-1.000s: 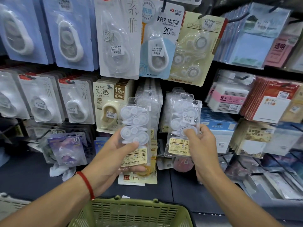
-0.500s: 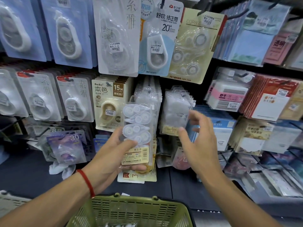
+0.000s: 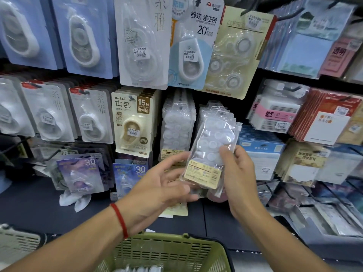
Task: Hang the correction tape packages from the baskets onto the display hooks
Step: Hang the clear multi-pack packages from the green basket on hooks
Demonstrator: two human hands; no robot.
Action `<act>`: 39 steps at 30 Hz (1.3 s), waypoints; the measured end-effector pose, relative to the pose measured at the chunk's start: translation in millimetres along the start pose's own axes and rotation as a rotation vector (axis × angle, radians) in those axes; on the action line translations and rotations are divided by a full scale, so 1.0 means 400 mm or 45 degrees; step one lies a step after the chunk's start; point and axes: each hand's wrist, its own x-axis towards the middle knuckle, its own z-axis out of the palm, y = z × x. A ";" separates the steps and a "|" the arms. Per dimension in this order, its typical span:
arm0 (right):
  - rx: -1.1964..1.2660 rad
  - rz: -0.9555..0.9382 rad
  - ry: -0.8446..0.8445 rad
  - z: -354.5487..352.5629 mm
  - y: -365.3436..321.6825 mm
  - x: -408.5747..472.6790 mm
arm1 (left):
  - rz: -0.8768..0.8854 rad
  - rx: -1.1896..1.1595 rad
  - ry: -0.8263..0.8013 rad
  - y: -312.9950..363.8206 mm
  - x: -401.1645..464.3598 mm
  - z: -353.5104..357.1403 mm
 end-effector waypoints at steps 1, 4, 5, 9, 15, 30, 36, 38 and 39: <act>0.008 0.001 0.028 -0.004 -0.004 0.003 | -0.006 -0.017 -0.002 -0.002 0.003 0.008; -0.017 -0.008 0.069 -0.011 -0.011 0.012 | -0.017 -0.031 0.022 -0.008 0.015 0.033; -0.031 -0.009 0.080 -0.014 -0.013 0.015 | -0.019 -0.035 0.030 -0.008 0.017 0.039; -0.037 0.009 0.071 -0.031 -0.019 0.026 | -0.025 -0.080 0.037 -0.004 0.021 0.051; -0.122 0.016 0.038 -0.047 -0.022 0.041 | -0.043 -0.035 0.016 0.000 0.019 0.056; -1.626 -0.603 -0.268 0.020 0.119 0.132 | 0.539 2.004 0.195 0.011 0.118 -0.110; -1.620 -0.458 -0.263 0.079 0.156 0.292 | 0.532 2.096 0.159 -0.005 0.122 -0.138; -1.606 -0.379 -0.310 0.094 0.159 0.341 | 0.535 2.092 0.142 -0.010 0.120 -0.150; -1.581 -0.324 -0.337 0.100 0.160 0.360 | 0.534 2.096 0.132 -0.012 0.118 -0.155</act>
